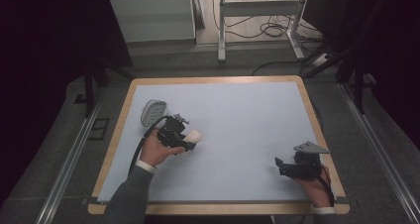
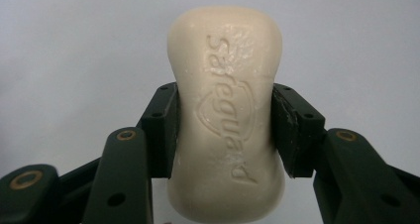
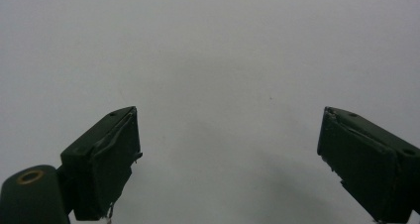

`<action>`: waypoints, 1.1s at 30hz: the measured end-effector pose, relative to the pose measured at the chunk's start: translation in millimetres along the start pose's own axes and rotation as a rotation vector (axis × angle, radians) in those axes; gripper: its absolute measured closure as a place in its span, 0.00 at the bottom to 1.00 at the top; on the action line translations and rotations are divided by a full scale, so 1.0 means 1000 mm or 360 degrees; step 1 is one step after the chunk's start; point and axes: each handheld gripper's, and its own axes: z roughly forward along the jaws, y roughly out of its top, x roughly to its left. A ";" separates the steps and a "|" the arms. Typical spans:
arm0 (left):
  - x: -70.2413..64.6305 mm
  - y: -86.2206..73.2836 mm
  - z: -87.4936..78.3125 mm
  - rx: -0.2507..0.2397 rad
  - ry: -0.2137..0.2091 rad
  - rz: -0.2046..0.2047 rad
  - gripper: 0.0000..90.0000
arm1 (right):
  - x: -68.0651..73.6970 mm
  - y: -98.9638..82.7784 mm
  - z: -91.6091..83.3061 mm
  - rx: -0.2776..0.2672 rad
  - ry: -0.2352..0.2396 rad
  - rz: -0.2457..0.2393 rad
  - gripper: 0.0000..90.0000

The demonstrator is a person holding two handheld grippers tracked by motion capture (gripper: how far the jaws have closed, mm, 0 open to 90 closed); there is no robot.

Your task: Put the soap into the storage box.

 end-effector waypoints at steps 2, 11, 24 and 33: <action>0.003 0.000 -0.001 -0.0002 -0.0005 -0.0011 0.55 | 0.000 0.000 0.000 0.0001 0.0000 -0.0001 0.10; 0.015 -0.003 -0.005 -0.0008 0.0020 -0.0052 0.55 | 0.000 0.000 0.000 0.0004 -0.0001 -0.0003 0.10; 0.032 -0.003 -0.017 -0.0024 0.0067 -0.0103 0.55 | 0.000 0.000 0.001 0.0010 -0.0001 -0.0007 0.10; 0.044 -0.004 -0.021 -0.0037 0.0076 -0.0143 0.55 | 0.000 0.000 0.001 0.0010 -0.0006 -0.0004 0.10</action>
